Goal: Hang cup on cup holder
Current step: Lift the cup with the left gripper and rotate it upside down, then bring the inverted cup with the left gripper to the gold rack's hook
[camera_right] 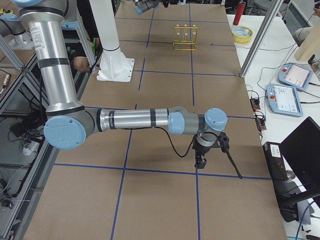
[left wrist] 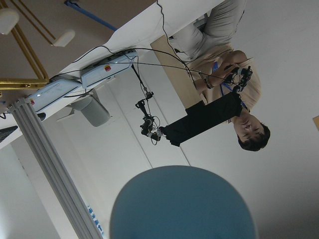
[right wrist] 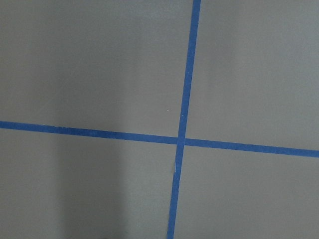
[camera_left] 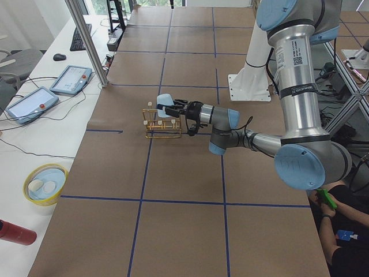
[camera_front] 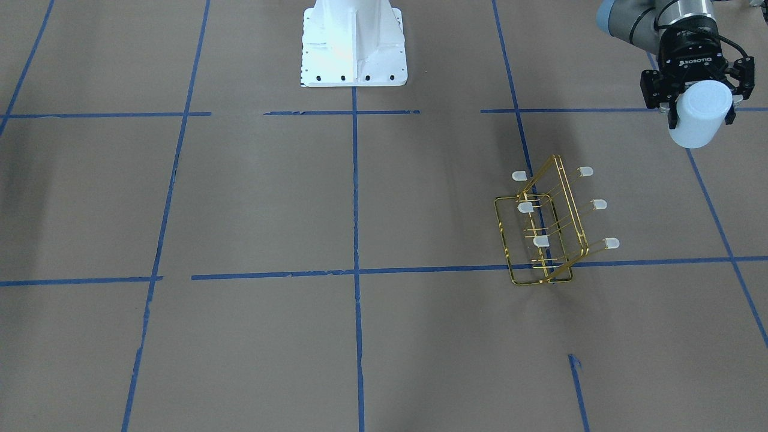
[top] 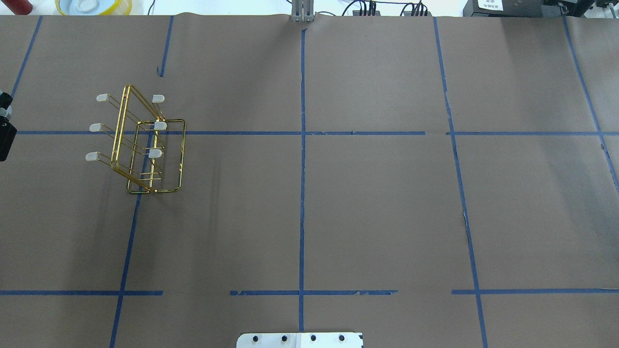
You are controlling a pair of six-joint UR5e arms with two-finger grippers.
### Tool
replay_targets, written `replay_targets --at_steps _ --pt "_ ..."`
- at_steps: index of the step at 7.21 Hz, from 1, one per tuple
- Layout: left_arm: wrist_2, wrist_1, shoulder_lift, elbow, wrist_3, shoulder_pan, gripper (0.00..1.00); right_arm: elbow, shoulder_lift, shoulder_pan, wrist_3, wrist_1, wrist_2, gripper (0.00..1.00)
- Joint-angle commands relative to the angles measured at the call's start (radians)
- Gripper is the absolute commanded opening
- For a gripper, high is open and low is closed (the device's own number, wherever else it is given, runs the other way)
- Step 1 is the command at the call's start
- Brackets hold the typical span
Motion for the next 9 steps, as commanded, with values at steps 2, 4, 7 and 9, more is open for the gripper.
replay_targets --at_steps 2,4,7,9 --pt "0.183 -0.025 -0.095 0.104 -0.081 0.103 0.02 0.0 0.0 0.0 0.0 0.0 0.0 1.0" --pt "0.259 -0.027 -0.17 0.136 -0.082 0.176 0.02 0.0 0.0 -0.001 0.0 0.0 0.0 1.0" --pt "0.333 -0.024 -0.237 0.205 -0.176 0.235 0.02 0.0 0.0 0.0 0.0 0.0 0.0 1.0" --pt "0.335 -0.024 -0.292 0.256 -0.177 0.236 0.02 0.0 0.0 -0.001 0.0 0.0 0.0 1.0"
